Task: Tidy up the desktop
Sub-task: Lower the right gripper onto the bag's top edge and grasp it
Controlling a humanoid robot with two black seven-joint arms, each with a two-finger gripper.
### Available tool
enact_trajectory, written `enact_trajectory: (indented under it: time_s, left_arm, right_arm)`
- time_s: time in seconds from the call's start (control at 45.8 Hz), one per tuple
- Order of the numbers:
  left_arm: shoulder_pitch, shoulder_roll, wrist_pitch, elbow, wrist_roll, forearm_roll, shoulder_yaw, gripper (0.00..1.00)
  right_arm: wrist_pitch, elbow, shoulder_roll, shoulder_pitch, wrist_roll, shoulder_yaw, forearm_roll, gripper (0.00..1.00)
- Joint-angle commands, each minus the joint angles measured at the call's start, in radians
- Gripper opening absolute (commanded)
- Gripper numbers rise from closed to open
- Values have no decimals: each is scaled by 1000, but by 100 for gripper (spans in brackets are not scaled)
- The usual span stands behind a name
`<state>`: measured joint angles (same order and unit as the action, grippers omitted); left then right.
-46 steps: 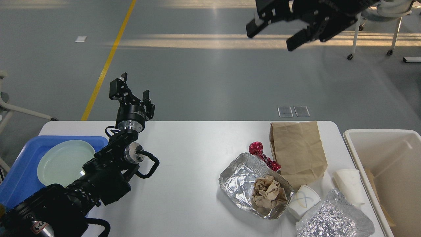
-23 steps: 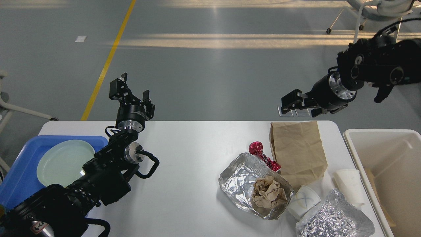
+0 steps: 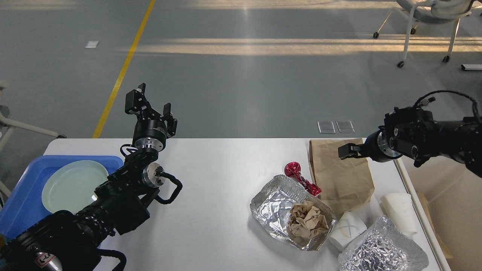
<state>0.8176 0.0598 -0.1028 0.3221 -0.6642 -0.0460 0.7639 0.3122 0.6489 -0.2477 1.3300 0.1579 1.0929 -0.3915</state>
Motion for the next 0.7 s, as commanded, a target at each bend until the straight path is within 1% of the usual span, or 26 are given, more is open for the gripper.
enact_trajectory:
  time_s: [0.0,0.066,0.197,0.284,0.35,0.437,0.459,0.503,0.524,0.546,0.677]
  left_arm:
    - [0,0,0,0,0,0,0,99]
    - [0,0,0,0,0,0,0,99]
    - [0,0,0,0,0,0,0,99]
    - [1,0,0,0,0,0,0,99]
    - [0,0,0,0,0,0,0,99]
    - [0,0,0,0,0,0,0,99]
    - [0,0,0,0,0,0,0,99]
    - [0,0,0,0,0,0,0,99]
    - [0,0,0,0,0,0,0,99]
    - [0,0,0,0,0,0,0,99]
    - [0,0,0,0,0,0,0,99]
  right_arm:
    - [-21,-6,1,-23,-1,2,-24,99]
    - [-21,-17,1,-38,-3,2,-24,99]
    - [-44,-84,5,-83,-1,-5,-21,99]
    - [-54,-94,11,-95,-3,-7,-18,99]
    - [-53,-95,11,-95,-3,-7,-12,96]
    - [-38,-86,16,-95,-5,-5,-10,82]
    - [-36,-83,18,-95,-5,-7,-10,75]
    - [-31,-83,25,-95,-5,-10,-10,54]
    - [-31,-83,28,-97,-5,-10,-10,45]
    - [-31,-83,31,-98,-5,-11,-12,39]
    - [-33,-86,53,-124,-6,-8,-10,21]
